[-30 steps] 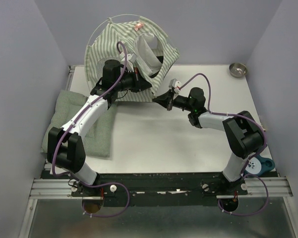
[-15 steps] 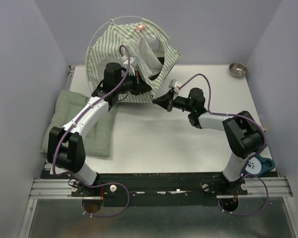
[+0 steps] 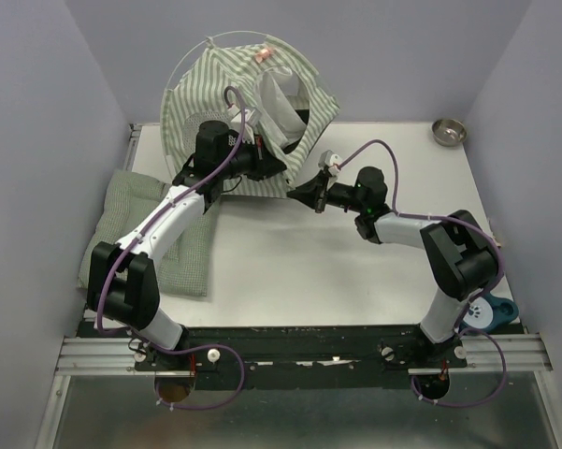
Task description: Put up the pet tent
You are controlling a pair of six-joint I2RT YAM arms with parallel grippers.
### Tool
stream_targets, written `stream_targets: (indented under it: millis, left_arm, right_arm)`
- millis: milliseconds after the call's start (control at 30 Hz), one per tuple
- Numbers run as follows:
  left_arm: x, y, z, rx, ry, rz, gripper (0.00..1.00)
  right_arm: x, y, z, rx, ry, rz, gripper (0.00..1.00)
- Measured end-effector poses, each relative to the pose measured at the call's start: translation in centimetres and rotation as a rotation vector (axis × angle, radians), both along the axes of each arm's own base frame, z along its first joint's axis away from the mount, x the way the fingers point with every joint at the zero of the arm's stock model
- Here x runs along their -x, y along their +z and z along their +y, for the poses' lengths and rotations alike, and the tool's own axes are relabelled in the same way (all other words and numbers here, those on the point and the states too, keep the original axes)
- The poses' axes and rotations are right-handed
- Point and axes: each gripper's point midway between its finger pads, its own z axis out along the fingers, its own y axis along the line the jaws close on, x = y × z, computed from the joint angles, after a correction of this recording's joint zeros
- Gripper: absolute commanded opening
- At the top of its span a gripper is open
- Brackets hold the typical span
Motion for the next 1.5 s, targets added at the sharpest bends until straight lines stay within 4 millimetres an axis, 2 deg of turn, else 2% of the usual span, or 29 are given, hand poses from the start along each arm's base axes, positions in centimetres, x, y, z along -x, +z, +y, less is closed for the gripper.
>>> stream_targets:
  millis: [533,1267,1500]
  left_arm:
    - [-0.3,0.2,-0.2,0.014,0.014,-0.021,0.00]
    - [0.4,0.4,0.3,-0.005,0.001,-0.065,0.00]
    - [1.0,0.4,-1.0,0.000,-0.019,-0.098,0.00]
  right_arm:
    - [0.5,0.6,-0.1,-0.021,0.003,0.040,0.01]
    - [1.7,0.9,-0.3,-0.041,0.020,0.066,0.01]
    - [2.0,1.2,-0.1,-0.044,0.046,0.082,0.01]
